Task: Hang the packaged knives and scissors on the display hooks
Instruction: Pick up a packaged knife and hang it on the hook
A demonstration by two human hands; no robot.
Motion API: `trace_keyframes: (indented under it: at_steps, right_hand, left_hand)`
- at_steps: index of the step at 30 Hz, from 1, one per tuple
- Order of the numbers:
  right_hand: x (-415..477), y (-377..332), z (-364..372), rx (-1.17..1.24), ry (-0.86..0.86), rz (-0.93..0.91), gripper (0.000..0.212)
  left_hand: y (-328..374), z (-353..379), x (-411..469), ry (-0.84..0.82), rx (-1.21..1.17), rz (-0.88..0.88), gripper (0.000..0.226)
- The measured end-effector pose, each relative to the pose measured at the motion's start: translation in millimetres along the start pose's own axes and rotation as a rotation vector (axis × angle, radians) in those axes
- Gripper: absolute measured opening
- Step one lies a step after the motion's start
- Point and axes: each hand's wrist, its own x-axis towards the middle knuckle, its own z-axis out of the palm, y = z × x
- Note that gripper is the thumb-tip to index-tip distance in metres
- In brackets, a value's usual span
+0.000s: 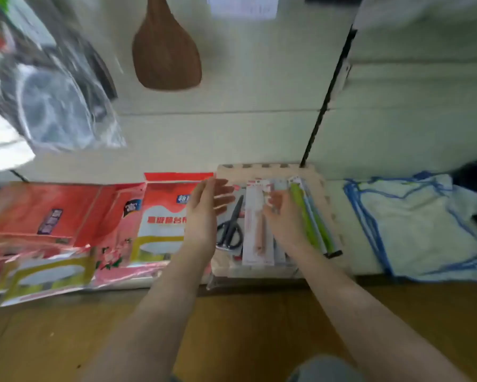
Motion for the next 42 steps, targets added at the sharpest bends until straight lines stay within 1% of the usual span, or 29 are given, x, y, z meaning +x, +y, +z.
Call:
trace_keyframes:
  at_steps: [3,5,7,10,12,13,15,17,19,23,26,28,31,32,34,36,37,39,42]
  right_hand:
    - [18,26,18,-0.134,0.053,-0.023,0.038]
    - [23,33,23,-0.198,0.067,0.002,0.042]
    - [25,36,27,-0.272,0.045,0.032,0.047]
    - [31,32,32,-0.307,0.012,0.083,0.057]
    - [34,32,37,-0.386,0.022,0.094,0.065]
    - [35,32,39,-0.422,0.038,0.098,0.065]
    - [37,33,41,-0.432,0.071,0.119,0.055]
    - [37,33,41,-0.391,0.091,0.141,0.047]
    - [37,32,39,-0.355,0.093,0.159,0.044]
    - [33,29,29,-0.218,0.058,0.154,0.032]
    - [26,25,21,-0.134,0.022,0.088,0.038]
    - [19,19,16,0.013,0.016,0.040,0.040]
    - [3,6,8,0.261,0.014,-0.027,0.036]
    - [-2,1,6,0.321,0.013,-0.053,0.035]
    - [-14,-7,2,0.412,0.007,-0.102,0.033]
    - [-24,-11,-3,0.448,-0.005,-0.158,0.032]
    - [-30,-15,-4,0.457,-0.016,-0.181,0.032]
    - [-41,-21,-9,0.469,-0.036,-0.232,0.033]
    - [-51,-30,-16,0.406,-0.047,-0.292,0.035]
  left_hand:
    - [-23,1,7,0.001,-0.037,0.042,0.028]
    - [-31,1,4,-0.010,-0.033,0.046,0.027]
    - [-32,0,-1,-0.007,-0.025,0.050,0.027]
    - [-26,-2,1,0.001,-0.036,0.063,0.025]
    - [-23,-3,2,-0.004,-0.038,0.078,0.022]
    - [-23,-3,3,-0.006,-0.031,0.082,0.022]
    - [-25,-3,2,-0.005,-0.023,0.072,0.023]
    - [-25,-3,1,-0.001,-0.020,0.057,0.023]
    - [-23,-2,1,-0.010,-0.010,0.051,0.023]
    - [-19,0,4,-0.019,-0.016,0.044,0.022]
    - [-17,1,6,-0.042,0.008,0.053,0.016]
    - [-15,3,8,-0.051,0.027,0.061,0.012]
    - [-13,7,11,-0.042,0.082,0.072,0.005]
    - [-12,10,12,-0.038,0.111,0.075,0.008]
    - [-7,17,13,-0.035,0.166,0.076,0.026]
    - [1,24,12,-0.044,0.154,0.081,0.039]
    - [6,26,12,-0.053,0.121,0.077,0.041]
    - [20,31,10,-0.088,0.003,0.076,0.033]
    - [42,35,4,-0.121,-0.138,0.143,0.011]
